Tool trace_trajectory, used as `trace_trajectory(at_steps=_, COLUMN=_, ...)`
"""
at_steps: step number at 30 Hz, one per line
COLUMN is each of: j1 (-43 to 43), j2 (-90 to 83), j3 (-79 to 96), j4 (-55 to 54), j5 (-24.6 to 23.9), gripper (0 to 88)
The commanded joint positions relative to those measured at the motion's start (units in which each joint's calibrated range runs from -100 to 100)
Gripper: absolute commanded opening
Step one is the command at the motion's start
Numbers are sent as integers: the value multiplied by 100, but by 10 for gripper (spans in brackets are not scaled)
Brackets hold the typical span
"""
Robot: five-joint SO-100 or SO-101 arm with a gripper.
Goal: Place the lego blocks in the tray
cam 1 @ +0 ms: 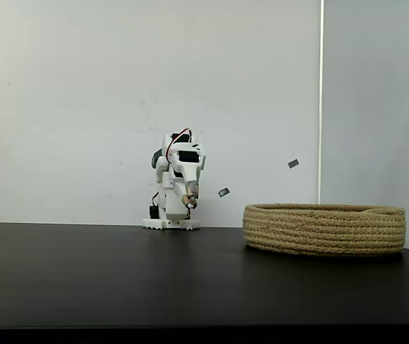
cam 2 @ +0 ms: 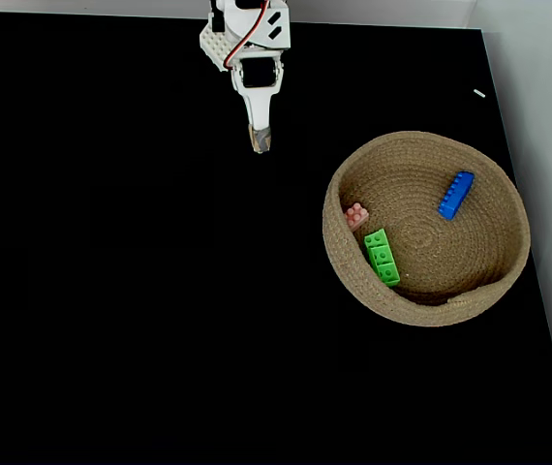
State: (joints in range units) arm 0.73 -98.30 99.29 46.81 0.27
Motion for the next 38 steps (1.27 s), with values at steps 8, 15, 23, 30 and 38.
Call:
trace_trajectory(at_steps=8, j1=108, j2=-58, j3=71, j4=4, j5=-73, gripper=3)
trace_trajectory(at_steps=15, j1=108, j2=-49, j3=71, j4=4, j5=-34, gripper=3)
trace_trajectory(at_steps=23, j1=108, j2=-49, j3=71, j4=4, j5=-34, gripper=3)
trace_trajectory(at_steps=30, j1=108, j2=-49, j3=71, j4=4, j5=-54, gripper=3)
trace_trajectory(at_steps=38, j1=108, j2=-49, j3=71, j4=4, j5=-54, gripper=3)
